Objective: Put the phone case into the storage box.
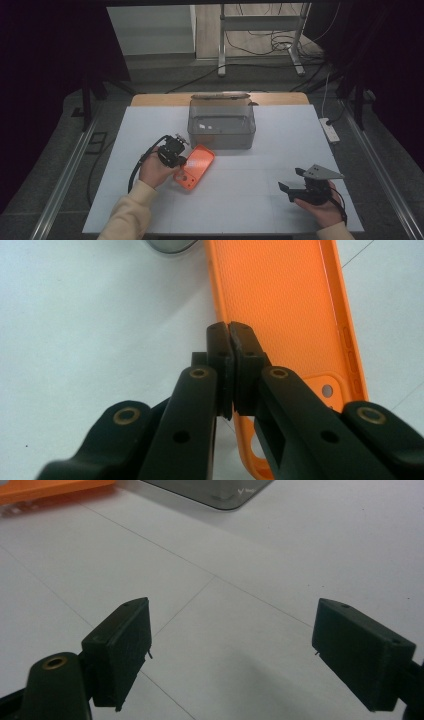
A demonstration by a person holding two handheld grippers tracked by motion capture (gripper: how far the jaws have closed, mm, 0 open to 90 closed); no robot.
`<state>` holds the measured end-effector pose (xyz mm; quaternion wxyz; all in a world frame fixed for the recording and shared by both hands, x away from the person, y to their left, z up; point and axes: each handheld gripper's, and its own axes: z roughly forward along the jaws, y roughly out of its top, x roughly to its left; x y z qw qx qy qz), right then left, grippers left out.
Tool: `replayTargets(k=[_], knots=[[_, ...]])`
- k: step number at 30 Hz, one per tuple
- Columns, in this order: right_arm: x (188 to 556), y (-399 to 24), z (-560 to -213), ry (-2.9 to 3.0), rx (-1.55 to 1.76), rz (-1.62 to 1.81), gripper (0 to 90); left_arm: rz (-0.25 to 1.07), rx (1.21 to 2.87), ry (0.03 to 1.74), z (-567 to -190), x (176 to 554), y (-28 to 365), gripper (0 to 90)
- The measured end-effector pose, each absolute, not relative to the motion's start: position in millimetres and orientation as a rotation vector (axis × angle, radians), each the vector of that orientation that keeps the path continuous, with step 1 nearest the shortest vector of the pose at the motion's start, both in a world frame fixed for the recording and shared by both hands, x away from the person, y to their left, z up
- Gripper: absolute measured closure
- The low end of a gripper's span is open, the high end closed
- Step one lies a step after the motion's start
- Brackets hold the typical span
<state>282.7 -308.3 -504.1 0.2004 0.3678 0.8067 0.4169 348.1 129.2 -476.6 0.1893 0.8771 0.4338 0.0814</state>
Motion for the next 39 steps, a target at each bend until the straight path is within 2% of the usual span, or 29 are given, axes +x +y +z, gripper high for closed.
replayTargets(k=[39], knots=[[281.6,-309.9,-502.9,2.244,1.036,1.170,16.1,0.217,2.426,1.124,-456.6,326.3,136.9,88.2]])
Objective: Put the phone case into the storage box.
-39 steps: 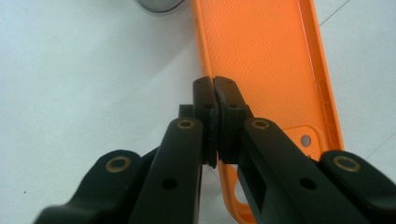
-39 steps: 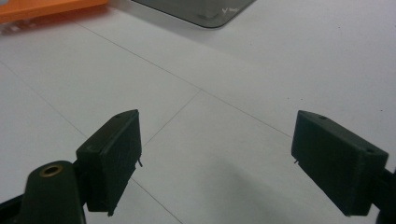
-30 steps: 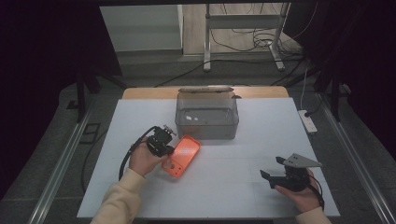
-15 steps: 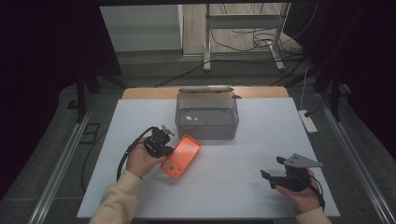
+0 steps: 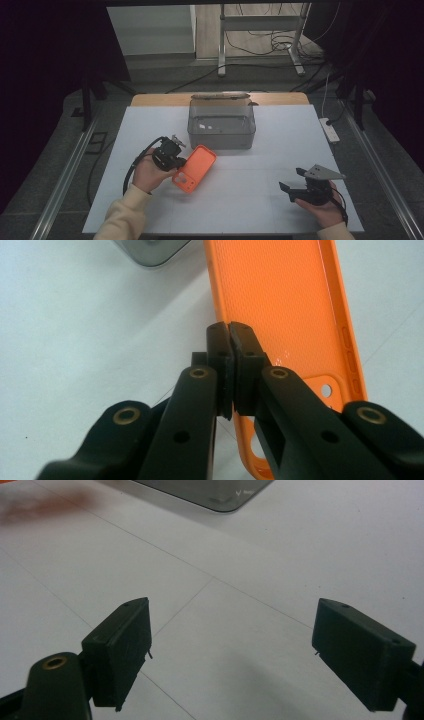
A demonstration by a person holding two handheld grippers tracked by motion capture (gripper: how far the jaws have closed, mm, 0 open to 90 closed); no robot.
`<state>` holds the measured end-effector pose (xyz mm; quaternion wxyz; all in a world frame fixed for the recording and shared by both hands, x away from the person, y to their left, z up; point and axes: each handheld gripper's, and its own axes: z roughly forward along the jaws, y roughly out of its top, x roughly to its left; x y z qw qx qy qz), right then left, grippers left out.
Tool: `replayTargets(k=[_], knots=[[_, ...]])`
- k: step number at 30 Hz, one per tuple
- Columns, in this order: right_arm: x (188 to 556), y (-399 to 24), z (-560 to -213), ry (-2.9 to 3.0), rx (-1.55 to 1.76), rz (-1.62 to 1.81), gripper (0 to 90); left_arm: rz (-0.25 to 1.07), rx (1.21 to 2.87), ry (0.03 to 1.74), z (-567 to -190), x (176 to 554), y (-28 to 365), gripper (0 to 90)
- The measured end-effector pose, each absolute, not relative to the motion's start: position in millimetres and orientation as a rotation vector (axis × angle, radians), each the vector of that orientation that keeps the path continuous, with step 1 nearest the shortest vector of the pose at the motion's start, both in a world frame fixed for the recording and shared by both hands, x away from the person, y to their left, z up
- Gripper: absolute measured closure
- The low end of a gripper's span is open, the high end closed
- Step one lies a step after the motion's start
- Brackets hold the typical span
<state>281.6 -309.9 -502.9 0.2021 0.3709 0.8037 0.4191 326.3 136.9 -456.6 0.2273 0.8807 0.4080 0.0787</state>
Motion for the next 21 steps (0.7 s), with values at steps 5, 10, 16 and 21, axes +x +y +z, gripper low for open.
replayTargets(k=[5,10,16,21], knots=[[281.4,-310.4,-502.7,2.242,1.038,1.175,16.2,0.220,2.419,1.109,-453.5,323.7,137.7,88.2],[281.1,-310.2,-502.5,2.243,1.038,1.176,16.2,0.219,2.421,1.090,-451.7,321.8,136.7,88.2],[281.5,-310.7,-502.7,2.242,1.042,1.178,16.2,0.224,2.419,1.071,-449.0,320.2,135.3,88.2],[281.1,-310.7,-502.4,2.244,1.040,1.175,16.2,0.244,2.411,1.047,-445.4,317.1,133.1,88.2]])
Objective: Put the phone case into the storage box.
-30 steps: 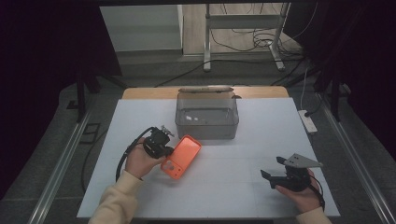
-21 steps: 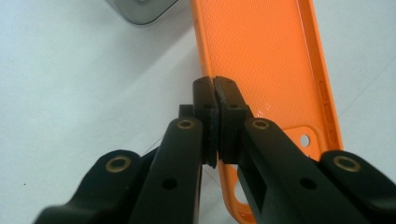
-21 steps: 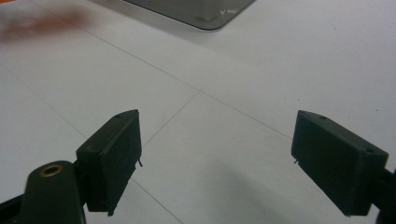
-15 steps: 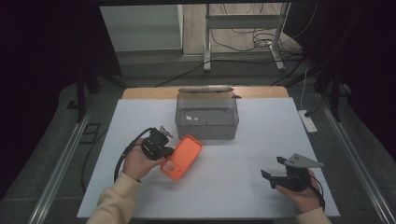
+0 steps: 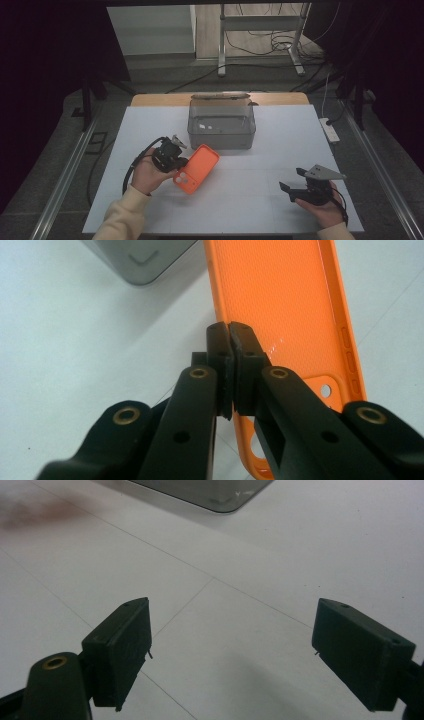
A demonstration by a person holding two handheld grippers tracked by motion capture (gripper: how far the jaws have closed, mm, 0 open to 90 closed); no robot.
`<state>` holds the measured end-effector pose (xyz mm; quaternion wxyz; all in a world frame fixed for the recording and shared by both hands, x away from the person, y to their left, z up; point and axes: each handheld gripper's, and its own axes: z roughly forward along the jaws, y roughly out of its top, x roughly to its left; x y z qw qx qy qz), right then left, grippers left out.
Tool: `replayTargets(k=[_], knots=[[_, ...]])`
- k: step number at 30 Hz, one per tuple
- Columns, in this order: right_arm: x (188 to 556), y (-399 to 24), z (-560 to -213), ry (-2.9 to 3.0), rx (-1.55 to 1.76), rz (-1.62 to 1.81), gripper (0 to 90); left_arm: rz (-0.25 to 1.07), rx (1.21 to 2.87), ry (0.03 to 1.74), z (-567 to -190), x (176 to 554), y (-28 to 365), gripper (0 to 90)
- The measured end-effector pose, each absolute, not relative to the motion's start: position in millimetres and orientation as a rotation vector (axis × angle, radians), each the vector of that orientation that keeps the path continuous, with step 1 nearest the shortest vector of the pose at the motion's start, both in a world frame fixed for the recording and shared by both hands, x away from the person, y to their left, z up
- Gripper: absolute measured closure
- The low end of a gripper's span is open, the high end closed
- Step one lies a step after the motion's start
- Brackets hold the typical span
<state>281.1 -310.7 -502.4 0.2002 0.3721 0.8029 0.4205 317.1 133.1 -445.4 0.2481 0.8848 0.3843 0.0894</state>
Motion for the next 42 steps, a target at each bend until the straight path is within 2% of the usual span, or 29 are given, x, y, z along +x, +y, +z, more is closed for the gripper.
replayTargets(k=[42], knots=[[280.7,-310.4,-501.4,2.234,1.042,1.181,16.3,0.268,2.412,0.876,-431.7,303.4,116.7,88.2]])
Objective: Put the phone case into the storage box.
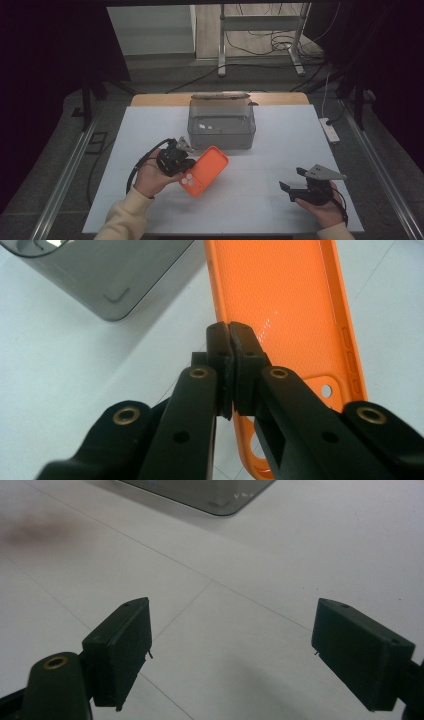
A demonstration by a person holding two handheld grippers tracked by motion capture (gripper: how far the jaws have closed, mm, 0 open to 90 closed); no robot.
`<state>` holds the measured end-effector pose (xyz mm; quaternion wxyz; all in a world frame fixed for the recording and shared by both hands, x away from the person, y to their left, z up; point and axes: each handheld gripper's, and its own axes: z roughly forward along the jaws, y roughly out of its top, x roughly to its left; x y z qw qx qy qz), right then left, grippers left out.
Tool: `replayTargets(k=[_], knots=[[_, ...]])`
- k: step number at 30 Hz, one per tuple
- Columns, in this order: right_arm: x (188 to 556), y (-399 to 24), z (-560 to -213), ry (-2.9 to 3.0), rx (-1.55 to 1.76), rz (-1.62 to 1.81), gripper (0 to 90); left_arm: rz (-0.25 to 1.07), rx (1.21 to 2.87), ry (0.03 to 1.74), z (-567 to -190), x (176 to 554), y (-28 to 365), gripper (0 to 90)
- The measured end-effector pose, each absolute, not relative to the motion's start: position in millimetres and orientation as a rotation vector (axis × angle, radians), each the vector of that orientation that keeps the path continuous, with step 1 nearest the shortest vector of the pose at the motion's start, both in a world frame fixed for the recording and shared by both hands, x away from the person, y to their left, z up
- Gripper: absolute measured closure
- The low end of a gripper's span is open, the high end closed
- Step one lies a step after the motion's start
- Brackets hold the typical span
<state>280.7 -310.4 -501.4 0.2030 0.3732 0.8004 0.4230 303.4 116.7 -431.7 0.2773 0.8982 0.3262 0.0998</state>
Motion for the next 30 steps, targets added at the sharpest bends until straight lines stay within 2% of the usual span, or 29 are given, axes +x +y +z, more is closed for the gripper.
replayTargets(k=[30], knots=[[281.8,-305.3,-501.6,2.242,1.032,1.185,16.3,0.249,2.438,0.781,-430.3,299.8,102.1,88.2]])
